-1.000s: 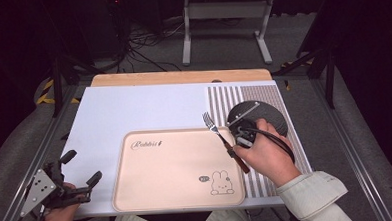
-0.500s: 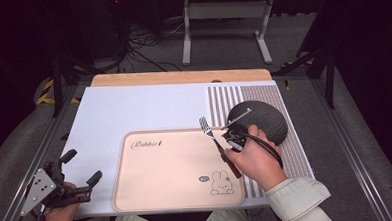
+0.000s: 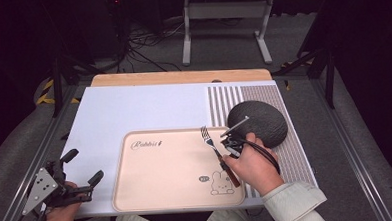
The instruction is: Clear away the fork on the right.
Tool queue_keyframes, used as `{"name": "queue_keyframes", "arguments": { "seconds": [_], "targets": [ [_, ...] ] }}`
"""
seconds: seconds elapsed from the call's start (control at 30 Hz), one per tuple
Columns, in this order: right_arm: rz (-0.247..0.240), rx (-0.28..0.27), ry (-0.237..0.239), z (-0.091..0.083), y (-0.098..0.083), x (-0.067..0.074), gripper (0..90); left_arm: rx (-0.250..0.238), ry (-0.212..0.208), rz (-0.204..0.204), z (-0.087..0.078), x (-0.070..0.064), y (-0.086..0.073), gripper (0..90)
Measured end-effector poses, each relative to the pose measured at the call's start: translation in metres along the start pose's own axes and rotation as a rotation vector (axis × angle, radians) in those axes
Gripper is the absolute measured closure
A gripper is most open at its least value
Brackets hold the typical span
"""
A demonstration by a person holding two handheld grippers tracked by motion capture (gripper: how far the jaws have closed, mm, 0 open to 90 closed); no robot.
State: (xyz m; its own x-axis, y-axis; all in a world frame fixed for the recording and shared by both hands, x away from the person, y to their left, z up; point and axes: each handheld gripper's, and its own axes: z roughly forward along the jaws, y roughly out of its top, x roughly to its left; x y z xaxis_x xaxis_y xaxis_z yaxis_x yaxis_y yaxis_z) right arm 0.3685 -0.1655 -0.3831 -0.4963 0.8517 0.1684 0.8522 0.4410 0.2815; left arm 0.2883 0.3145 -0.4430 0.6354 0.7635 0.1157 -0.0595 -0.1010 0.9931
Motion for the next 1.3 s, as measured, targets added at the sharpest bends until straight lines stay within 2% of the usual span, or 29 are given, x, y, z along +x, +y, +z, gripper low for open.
{"name": "queue_keyframes", "arguments": {
  "seconds": [0.1, 0.23, 0.43, 0.7, 0.93, 1.3],
  "targets": [
    [0.005, 0.004, -0.002, 0.002, -0.001, 0.000, 77.9, -0.001, -0.001, -0.002, 0.000, 0.000, 0.000, 0.0],
    [0.025, 0.042, 0.010, 0.007, -0.004, 0.001, 77.9, 0.000, -0.001, -0.003, 0.000, 0.000, 0.000, 0.0],
    [0.041, 0.088, -0.012, 0.012, -0.004, -0.002, 77.8, -0.001, -0.002, -0.004, 0.000, 0.000, 0.000, 0.0],
    [0.067, 0.127, -0.006, 0.021, -0.003, -0.005, 77.8, 0.000, -0.002, -0.002, 0.000, 0.000, 0.000, 0.0],
    [0.073, 0.139, -0.009, 0.024, -0.002, -0.008, 77.7, -0.001, -0.002, -0.002, 0.000, 0.000, 0.000, 0.0],
    [0.046, 0.152, -0.014, 0.028, -0.002, -0.007, 75.4, 0.000, -0.002, -0.002, 0.000, 0.000, 0.000, 0.0]
  ]
}}
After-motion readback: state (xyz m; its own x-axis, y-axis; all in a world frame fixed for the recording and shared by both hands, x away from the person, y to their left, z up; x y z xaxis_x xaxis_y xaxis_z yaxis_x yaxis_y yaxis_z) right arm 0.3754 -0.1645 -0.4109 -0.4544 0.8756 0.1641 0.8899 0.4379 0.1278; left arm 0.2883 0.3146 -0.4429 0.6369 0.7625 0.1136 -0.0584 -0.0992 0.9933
